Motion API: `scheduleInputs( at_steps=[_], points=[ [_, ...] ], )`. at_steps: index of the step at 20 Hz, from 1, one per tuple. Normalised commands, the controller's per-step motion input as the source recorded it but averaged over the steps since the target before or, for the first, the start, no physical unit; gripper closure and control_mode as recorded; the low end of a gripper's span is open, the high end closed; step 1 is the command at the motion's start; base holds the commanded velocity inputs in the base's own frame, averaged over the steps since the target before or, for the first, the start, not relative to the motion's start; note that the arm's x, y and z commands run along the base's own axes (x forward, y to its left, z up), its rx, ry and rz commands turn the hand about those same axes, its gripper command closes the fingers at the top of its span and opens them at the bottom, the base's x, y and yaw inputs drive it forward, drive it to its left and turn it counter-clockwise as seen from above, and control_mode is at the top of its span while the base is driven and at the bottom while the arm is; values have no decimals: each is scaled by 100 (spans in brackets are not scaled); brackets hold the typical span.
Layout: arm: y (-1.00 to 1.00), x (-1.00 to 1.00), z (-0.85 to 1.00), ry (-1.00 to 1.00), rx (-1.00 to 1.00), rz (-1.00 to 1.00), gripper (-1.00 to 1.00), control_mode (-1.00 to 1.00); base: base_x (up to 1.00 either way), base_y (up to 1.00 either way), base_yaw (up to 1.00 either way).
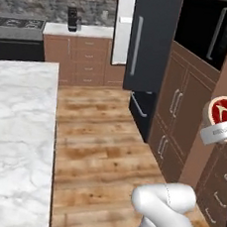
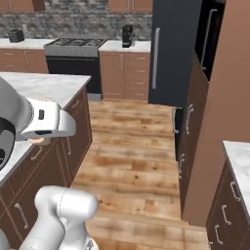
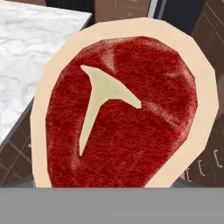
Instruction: Transport the steak and lime to the fridge. Place the steak on the rack containing meat and place the lime on the rack containing the vegetable, ensuring meats and vegetables are on different racks.
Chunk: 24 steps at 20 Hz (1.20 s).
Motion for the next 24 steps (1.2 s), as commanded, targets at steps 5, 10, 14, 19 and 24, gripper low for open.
scheduleInputs(
  at_steps=[5,10,14,19,24],
  points=[
    [0,0,0,0,0,0,100,100,100,21,0],
    [0,0,0,0,0,0,100,100,100,22,0],
    [0,0,0,0,0,0,100,100,100,22,0],
    [0,0,0,0,0,0,100,100,100,24,-1],
    [0,0,0,0,0,0,100,100,100,36,-4]
  ],
)
